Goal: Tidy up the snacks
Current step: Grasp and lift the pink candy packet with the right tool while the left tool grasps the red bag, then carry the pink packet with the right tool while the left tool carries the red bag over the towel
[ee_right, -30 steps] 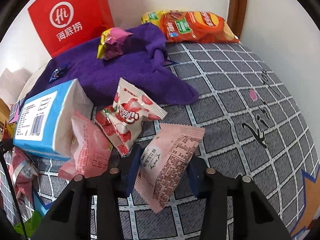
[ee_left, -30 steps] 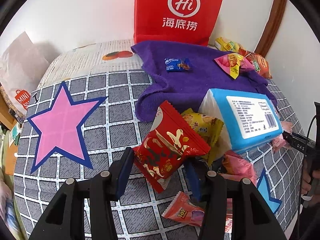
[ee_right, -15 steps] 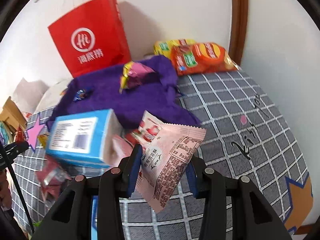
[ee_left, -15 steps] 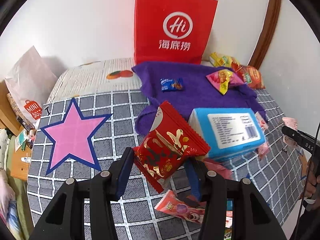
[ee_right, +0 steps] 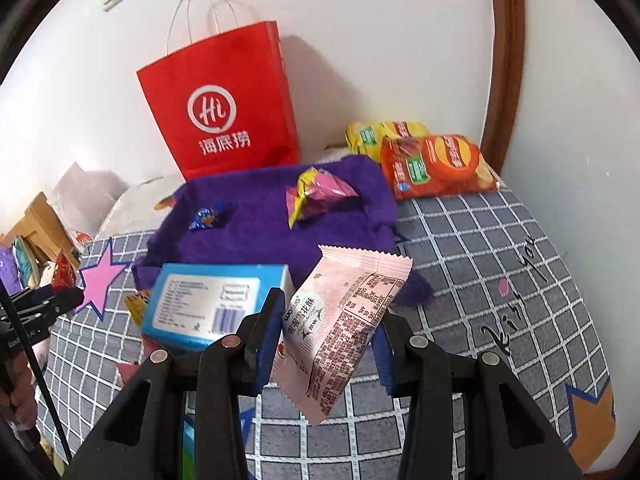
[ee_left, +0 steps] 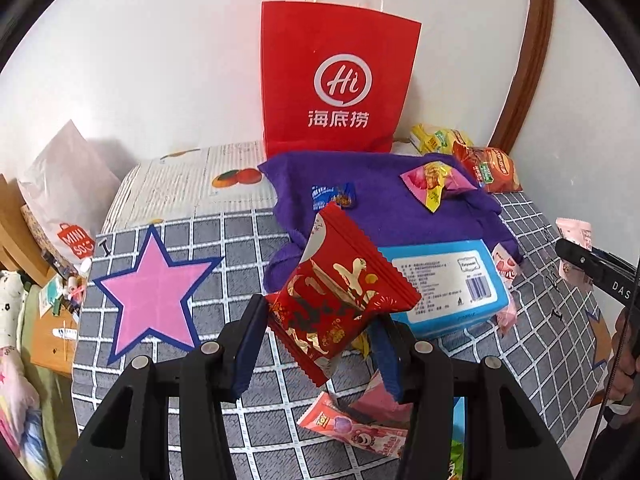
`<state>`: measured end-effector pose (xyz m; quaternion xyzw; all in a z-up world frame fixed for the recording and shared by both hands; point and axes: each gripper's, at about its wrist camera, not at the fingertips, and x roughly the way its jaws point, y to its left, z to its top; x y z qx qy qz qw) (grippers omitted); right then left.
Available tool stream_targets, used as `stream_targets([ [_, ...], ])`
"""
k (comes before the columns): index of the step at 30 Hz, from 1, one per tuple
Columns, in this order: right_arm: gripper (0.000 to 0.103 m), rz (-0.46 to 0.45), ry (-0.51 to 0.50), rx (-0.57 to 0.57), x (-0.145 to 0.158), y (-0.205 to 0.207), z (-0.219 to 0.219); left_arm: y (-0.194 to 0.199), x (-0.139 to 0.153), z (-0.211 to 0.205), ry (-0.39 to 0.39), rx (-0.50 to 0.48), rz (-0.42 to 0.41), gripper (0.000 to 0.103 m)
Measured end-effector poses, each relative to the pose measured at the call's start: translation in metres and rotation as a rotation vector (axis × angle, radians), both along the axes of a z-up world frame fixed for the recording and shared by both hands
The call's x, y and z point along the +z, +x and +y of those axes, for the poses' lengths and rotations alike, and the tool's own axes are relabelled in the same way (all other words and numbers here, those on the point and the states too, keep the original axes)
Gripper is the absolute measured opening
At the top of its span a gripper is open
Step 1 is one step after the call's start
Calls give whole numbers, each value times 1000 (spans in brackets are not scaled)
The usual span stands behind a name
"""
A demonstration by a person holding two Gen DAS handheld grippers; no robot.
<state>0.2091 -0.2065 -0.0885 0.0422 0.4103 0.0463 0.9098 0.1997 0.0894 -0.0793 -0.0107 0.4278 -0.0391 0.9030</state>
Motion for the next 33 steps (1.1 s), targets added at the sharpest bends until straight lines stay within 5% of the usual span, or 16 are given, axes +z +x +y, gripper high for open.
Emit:
stream_targets([
  [22, 41, -44, -14, 22, 24, 46, 11, 67, 24, -28, 28, -63, -35, 48],
  [33, 41, -2, -23, 13, 4, 77, 12, 107, 8, -41, 15, -114, -12, 48],
])
